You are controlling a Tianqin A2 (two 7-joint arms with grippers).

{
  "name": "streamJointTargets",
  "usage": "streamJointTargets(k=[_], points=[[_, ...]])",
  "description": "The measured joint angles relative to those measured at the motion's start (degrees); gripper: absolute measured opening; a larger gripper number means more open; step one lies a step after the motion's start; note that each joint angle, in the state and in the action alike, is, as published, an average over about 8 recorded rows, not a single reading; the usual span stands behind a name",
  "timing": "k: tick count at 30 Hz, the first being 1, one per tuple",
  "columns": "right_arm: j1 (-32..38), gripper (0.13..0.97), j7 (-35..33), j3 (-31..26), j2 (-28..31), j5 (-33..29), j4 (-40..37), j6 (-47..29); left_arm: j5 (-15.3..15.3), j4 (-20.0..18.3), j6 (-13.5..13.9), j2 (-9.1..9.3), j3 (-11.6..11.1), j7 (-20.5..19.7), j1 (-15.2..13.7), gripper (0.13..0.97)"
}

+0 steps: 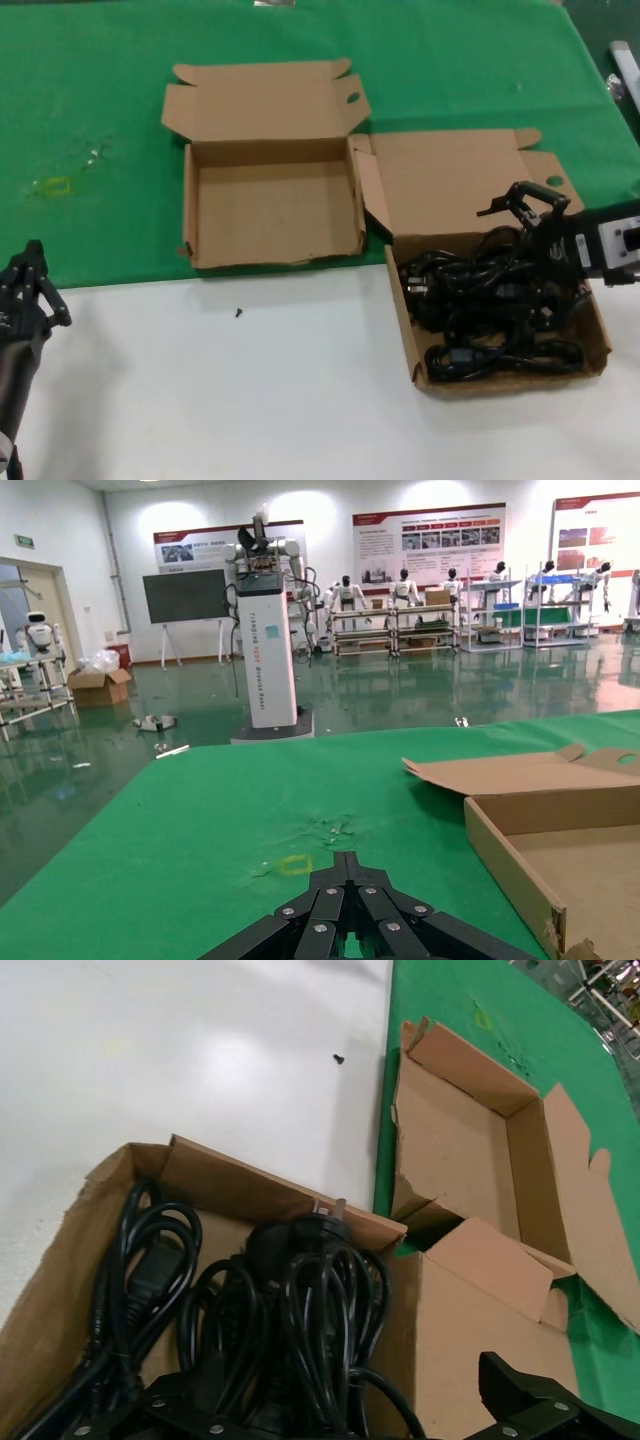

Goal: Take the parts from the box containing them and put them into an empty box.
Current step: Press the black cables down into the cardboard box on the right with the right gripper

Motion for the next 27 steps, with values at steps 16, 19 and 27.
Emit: streamJointTargets(k=[16, 19, 27], points=[[1.07, 0.750, -1.92, -0.15, -1.45, -0.77, -2.50, 1.21, 0.00, 0.00, 0.00, 0.00, 0.00, 0.00, 0.00, 0.143], [0.95, 0.704, -1.93, -0.13, -1.49, -0.80, -2.39, 1.38, 0.00, 0.00, 0.00, 0.00, 0.00, 0.00, 0.00, 0.143], [0.53, 0.516, -1.66, -0.02, -1.48, -0.82, -1.87, 1.75, 0.00, 0.00, 0.00, 0.00, 0.00, 0.00, 0.00, 0.143]])
